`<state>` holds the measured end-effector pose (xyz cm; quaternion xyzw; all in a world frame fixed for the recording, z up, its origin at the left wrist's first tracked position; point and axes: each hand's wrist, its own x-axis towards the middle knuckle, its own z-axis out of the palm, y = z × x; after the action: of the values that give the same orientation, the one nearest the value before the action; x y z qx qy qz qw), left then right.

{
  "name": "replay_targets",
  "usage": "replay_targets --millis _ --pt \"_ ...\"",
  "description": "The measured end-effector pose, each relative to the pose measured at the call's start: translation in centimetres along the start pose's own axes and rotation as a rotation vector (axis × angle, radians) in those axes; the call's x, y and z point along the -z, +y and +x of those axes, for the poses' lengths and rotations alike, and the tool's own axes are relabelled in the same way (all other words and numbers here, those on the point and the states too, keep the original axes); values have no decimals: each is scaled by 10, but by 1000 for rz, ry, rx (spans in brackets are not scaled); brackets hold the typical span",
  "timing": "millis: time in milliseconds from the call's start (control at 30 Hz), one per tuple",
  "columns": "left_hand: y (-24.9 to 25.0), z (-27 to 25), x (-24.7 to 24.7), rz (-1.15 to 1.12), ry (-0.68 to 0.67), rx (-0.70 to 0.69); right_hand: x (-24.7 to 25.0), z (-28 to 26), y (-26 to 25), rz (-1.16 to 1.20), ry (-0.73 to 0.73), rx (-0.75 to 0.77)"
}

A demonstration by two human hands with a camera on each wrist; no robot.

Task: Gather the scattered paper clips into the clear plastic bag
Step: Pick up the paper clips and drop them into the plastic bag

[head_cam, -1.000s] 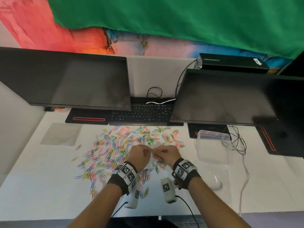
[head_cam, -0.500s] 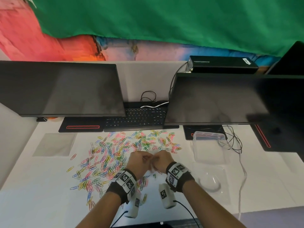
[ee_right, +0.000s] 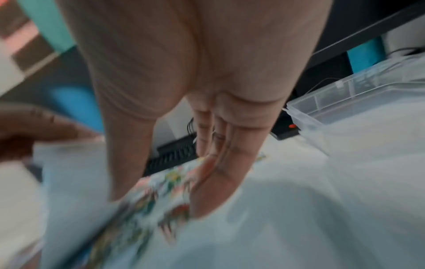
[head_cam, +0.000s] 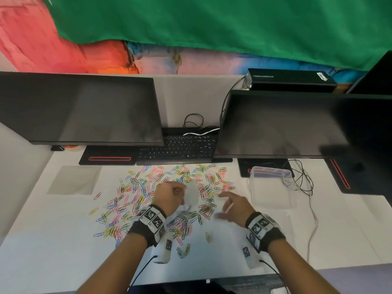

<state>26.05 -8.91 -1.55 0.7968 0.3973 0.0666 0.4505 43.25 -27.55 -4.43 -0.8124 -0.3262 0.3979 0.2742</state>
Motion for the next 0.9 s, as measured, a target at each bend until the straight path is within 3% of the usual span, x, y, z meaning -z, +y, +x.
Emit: replay_targets --millis 67,133,200,367,467,533,667,900 --pt "-1 0 3 -27 12 8 -19 -9 19 -64 -141 -93" --pt "-4 1 6 -52 26 9 -44 -15 29 -91 -189 -35" --pt "-5 0 9 -80 36 30 -66 -11 33 -164 -146 49" --pt "-5 -9 18 -89 48 29 -84 20 27 4 118 59" --pt "-8 -13 22 -98 57 41 -76 40 24 -141 207 35" --pt "-9 -14 24 -94 67 46 -69 50 24 -205 187 15" --pt "-9 -17 24 -114 49 45 -65 55 22 -384 65 123" --pt "-11 -16 16 -148 32 30 -83 48 23 -665 143 308"
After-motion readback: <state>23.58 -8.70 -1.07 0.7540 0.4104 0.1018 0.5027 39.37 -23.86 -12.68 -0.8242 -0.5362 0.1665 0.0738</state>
